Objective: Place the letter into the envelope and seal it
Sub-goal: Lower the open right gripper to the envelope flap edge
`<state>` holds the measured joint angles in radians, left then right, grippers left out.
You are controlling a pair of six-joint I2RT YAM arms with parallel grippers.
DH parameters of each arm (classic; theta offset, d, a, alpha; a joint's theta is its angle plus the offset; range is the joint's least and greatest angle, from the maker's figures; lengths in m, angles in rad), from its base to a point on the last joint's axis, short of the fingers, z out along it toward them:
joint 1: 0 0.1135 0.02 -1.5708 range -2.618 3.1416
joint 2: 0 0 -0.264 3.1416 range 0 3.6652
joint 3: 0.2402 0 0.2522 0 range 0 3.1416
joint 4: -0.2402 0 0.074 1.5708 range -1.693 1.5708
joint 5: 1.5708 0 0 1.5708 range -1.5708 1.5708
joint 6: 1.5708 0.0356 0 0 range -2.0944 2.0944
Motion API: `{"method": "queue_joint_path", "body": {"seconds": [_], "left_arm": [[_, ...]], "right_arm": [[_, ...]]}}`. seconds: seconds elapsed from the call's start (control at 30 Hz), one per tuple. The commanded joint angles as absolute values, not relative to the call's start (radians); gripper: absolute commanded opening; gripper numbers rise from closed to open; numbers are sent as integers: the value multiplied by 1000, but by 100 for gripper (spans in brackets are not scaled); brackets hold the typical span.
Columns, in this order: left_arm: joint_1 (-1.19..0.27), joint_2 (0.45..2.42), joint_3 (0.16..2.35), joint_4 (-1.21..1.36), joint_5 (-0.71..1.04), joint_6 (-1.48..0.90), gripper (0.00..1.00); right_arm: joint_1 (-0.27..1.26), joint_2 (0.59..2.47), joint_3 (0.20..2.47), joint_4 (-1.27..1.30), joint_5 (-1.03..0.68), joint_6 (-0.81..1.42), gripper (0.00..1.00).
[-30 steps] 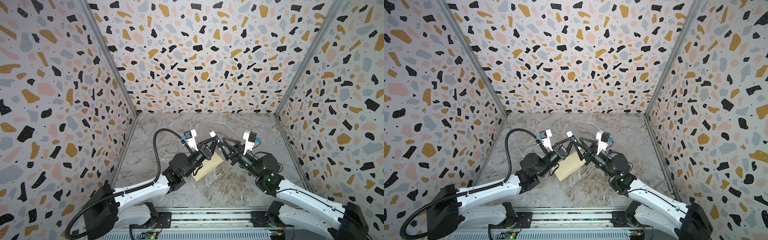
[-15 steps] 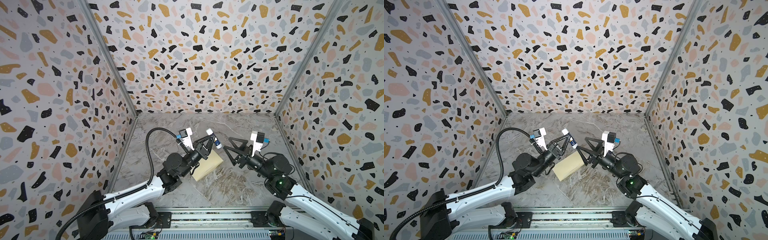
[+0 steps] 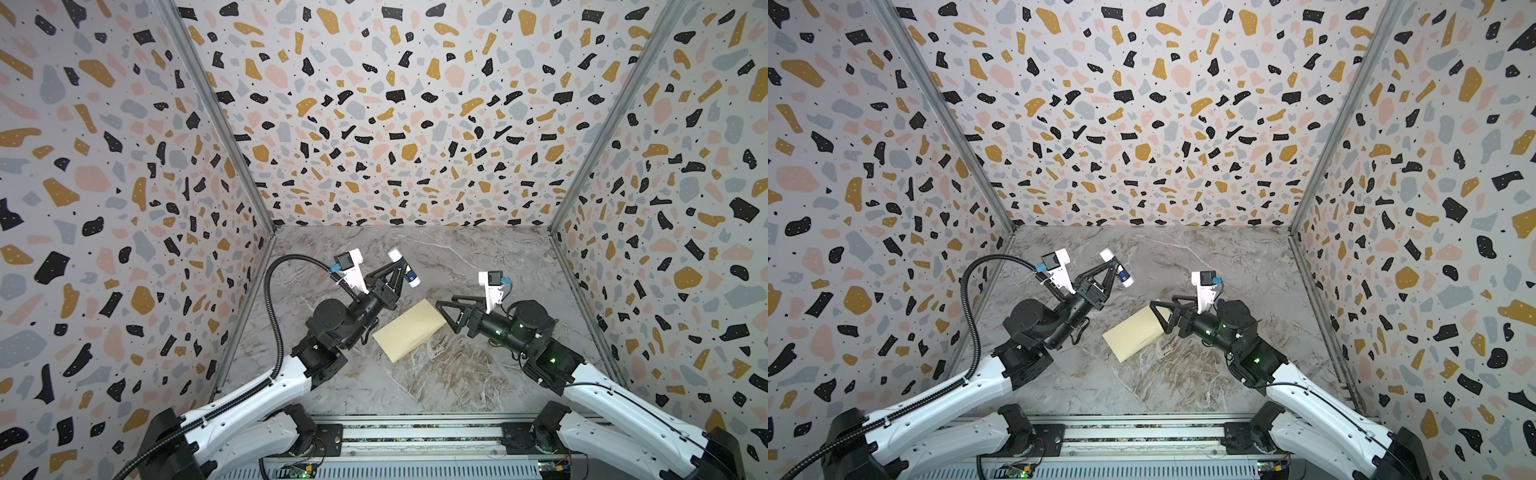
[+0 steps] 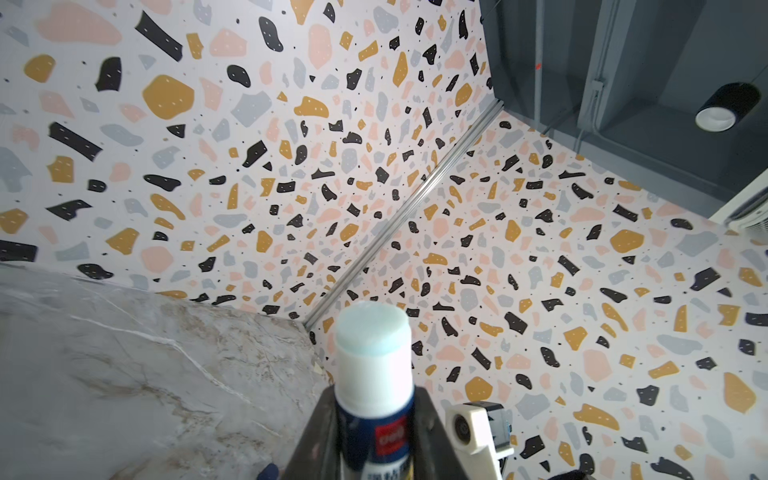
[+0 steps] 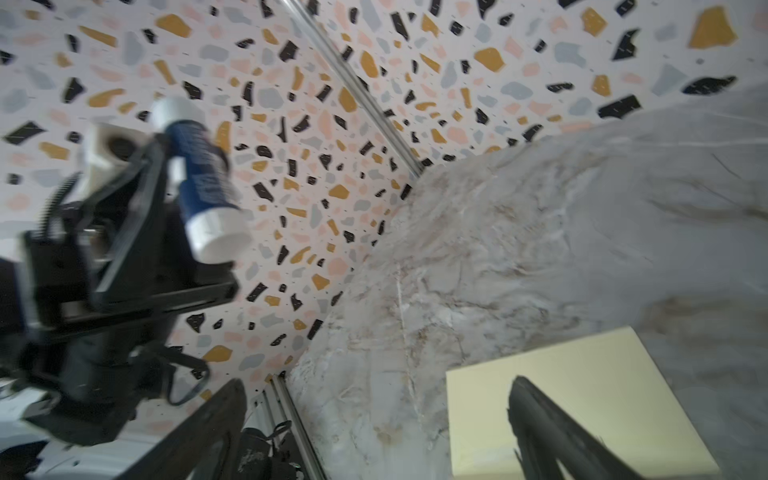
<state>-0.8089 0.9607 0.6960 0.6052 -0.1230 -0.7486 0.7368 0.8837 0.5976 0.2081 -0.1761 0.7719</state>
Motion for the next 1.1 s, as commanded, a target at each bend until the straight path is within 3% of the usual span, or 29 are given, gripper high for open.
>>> {"method": "queue_joint_path", "body": {"seconds": [0.0, 0.27, 0.4, 0.87, 1.07], "left_arm": [[-804, 943, 739, 507, -168, -634, 0], [-803, 936, 756, 427, -177, -568, 0], [-802, 931, 758, 390, -185, -541, 0], [-802, 934, 759, 341, -195, -493, 0], [-802, 927, 755, 317, -206, -472, 0]], "right_arm": [[744, 964, 632, -39, -69, 882, 99], [875, 1236, 692, -109, 58, 1180, 99], [894, 1334, 724, -122, 87, 1255, 91], [886, 1500, 755, -21, 73, 1281, 50], [865, 1522, 749, 0, 56, 1257, 25]]}}
